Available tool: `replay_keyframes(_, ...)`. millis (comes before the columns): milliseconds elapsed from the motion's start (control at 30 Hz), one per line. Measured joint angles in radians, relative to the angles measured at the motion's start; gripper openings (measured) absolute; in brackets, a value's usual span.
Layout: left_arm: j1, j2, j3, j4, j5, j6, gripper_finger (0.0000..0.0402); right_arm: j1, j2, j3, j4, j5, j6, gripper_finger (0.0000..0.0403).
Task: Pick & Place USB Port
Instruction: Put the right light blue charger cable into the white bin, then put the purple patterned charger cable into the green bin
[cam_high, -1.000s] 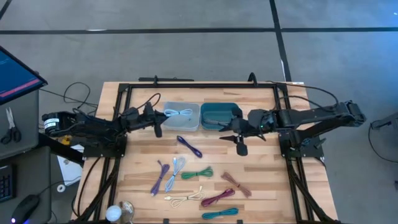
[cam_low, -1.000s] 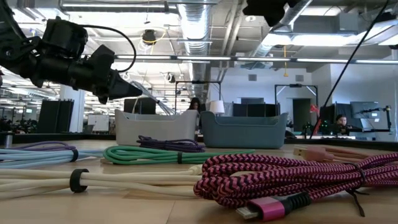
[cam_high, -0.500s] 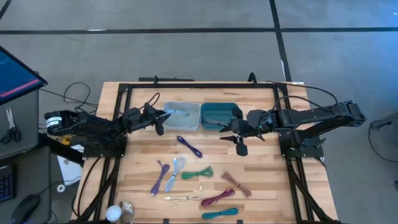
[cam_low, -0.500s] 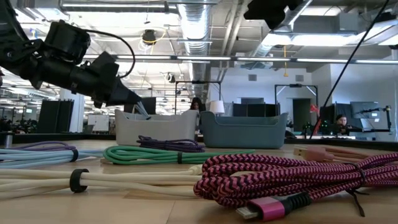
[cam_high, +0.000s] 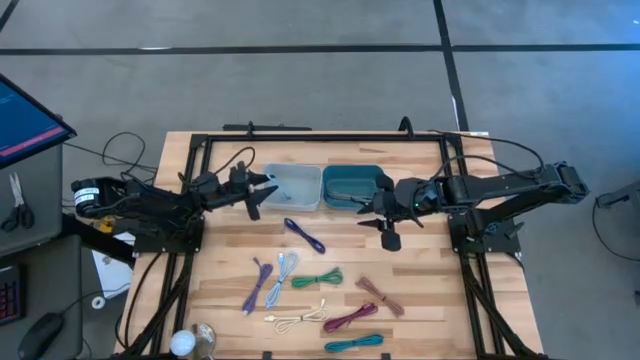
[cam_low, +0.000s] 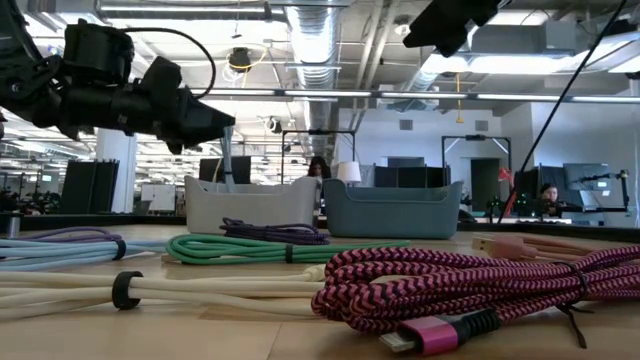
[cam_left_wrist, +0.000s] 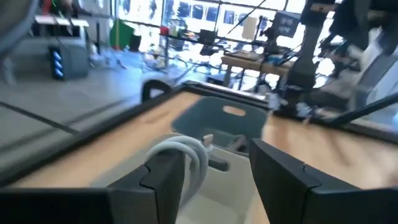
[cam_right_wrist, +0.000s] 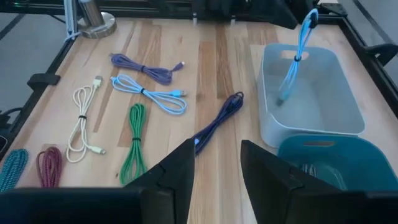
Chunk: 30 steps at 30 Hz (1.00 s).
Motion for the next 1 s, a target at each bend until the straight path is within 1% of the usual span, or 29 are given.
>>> replay_keyframes(67, 0.000, 0.000, 0.000, -0.001, -0.032, 0.029, 0.0180, 0.001, 0.000, 0.000, -0.007, 0.000, 0.000, 0.0122)
replay_keyframes(167, 0.000, 0.000, 0.000, -0.001, -0.043, 0.028, 0.0185, 0.002, 0.000, 0.000, -0.009, 0.000, 0.000, 0.0122)
replay_keyframes(367, 0.013, 0.000, 0.017, -0.002, -0.042, 0.014, 0.0204, -0.002, 0.000, 0.000, -0.009, 0.000, 0.000, 0.0122)
replay_keyframes(433, 0.020, 0.000, 0.032, -0.003, -0.018, -0.019, 0.0209, -0.002, 0.000, 0.000, -0.009, 0.000, 0.000, 0.0122)
replay_keyframes(500, 0.023, 0.000, 0.045, -0.031, 0.021, -0.061, 0.0211, -0.002, 0.000, 0.000, -0.009, 0.000, 0.000, 0.0122)
replay_keyframes(567, 0.023, 0.000, 0.050, -0.085, 0.039, -0.097, 0.0210, -0.002, 0.000, 0.000, -0.009, 0.000, 0.000, 0.0121)
replay_keyframes(733, 0.023, 0.003, 0.050, -0.266, 0.031, -0.128, 0.0204, -0.002, 0.000, 0.000, -0.009, 0.000, -0.003, 0.0121)
replay_keyframes(1000, 0.023, 0.001, 0.066, -0.276, 0.021, -0.129, 0.0194, -0.008, 0.000, 0.000, -0.008, 0.000, -0.008, 0.0121)
